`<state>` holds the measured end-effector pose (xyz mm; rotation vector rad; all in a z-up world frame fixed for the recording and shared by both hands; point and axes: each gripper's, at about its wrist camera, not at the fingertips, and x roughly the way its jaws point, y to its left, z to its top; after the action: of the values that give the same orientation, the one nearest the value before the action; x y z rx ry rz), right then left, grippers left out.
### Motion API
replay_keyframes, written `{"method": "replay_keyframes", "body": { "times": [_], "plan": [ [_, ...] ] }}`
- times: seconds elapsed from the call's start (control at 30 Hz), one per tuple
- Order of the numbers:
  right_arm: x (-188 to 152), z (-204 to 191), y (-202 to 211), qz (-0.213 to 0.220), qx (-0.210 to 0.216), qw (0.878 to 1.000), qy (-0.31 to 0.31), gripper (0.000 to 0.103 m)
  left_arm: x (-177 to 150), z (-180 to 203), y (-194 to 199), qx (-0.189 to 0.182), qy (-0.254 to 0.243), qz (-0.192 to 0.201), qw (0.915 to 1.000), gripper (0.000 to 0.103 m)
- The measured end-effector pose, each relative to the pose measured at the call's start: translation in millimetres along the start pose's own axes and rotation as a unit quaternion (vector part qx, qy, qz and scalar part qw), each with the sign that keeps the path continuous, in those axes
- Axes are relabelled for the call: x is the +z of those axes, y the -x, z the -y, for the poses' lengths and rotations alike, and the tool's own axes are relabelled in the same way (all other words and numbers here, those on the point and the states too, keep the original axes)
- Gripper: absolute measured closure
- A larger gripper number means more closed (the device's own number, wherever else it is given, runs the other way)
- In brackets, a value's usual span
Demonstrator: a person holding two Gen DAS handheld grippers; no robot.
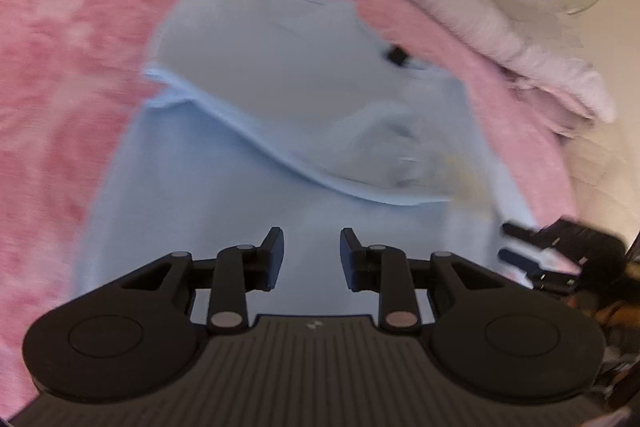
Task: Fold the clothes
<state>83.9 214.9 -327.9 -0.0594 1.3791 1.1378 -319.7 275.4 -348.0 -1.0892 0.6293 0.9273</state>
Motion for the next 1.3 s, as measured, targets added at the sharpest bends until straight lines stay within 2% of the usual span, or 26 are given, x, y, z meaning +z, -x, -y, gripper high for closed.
{"method": "replay_keyframes", "body": {
  "times": [0.1, 0.17, 0.27, 0.3, 0.37, 0.43, 0.47, 0.57, 0.63, 0.67, 0.8, 0.87, 1.13, 1.2, 1.3],
  "plan": [
    [0.8, -4.3, -25.4, -0.008, 0.051, 0.997, -0.054, 0.057, 12.5, -18.2, -1.2, 0.026, -0.002, 0.008, 0.9996, 0.079],
    [2.4, -8.2, -43.6, -0.014, 0.059, 0.996, -0.070, 0.057, 15.2, -29.2, -0.5, 0.036, -0.003, 0.013, 0.9993, 0.079],
    [1.2, -10.7, -68.7, -0.027, 0.039, 0.996, -0.082, 0.059, 27.8, -42.1, -6.7, 0.049, -0.008, 0.020, 0.9986, 0.079],
    [0.8, -11.5, -75.3, -0.028, 0.035, 0.995, -0.085, 0.063, 30.7, -44.4, -8.7, 0.051, -0.012, 0.022, 0.9984, 0.079],
    [-0.3, -17.5, -85.2, -0.029, 0.038, 0.996, -0.077, 0.097, 36.6, -49.2, -13.5, 0.056, -0.021, 0.024, 0.9979, 0.079],
    [3.4, -34.7, -83.9, -0.006, 0.034, 0.999, -0.031, 0.099, 40.5, -52.4, -16.0, 0.059, -0.031, 0.026, 0.9975, 0.079],
    [4.7, -45.9, -75.3, 0.021, 0.046, 0.999, 0.000, 0.099, 44.4, -53.7, -20.4, 0.060, -0.034, 0.026, 0.9973, 0.079],
    [9.9, -76.4, -39.8, 0.113, 0.088, 0.986, 0.090, 0.099, 50.1, -52.7, -22.8, 0.055, -0.043, 0.034, 0.9970, 0.079],
    [14.2, -79.2, -20.7, 0.151, 0.077, 0.979, 0.113, 0.099, 54.0, -49.6, -26.9, 0.053, -0.049, 0.038, 0.9967, 0.079],
    [15.5, -75.2, -17.3, 0.154, 0.062, 0.980, 0.113, 0.099, 55.3, -47.8, -29.7, 0.053, -0.052, 0.037, 0.9965, 0.079],
    [28.7, -34.4, -34.6, 0.113, -0.041, 0.990, 0.076, 0.099, 56.7, -44.3, -44.9, 0.066, -0.057, 0.032, 0.9957, 0.079],
    [30.7, -17.1, -42.5, 0.097, -0.046, 0.993, 0.055, 0.099, 56.6, -44.5, -49.8, 0.073, -0.055, 0.031, 0.9953, 0.079],
    [29.7, -10.1, -45.3, 0.088, -0.060, 0.992, 0.064, 0.099, 61.4, -41.3, -51.3, 0.105, -0.059, 0.034, 0.9921, 0.081],
    [29.7, 0.6, -51.4, 0.056, -0.084, 0.994, 0.049, 0.098, 62.4, -36.1, -50.1, 0.111, -0.063, 0.031, 0.9913, 0.081],
    [30.3, 5.6, -34.8, 0.059, -0.091, 0.993, 0.046, 0.095, 60.3, -21.2, -40.4, 0.110, -0.086, 0.030, 0.9898, 0.081]
  ]
}}
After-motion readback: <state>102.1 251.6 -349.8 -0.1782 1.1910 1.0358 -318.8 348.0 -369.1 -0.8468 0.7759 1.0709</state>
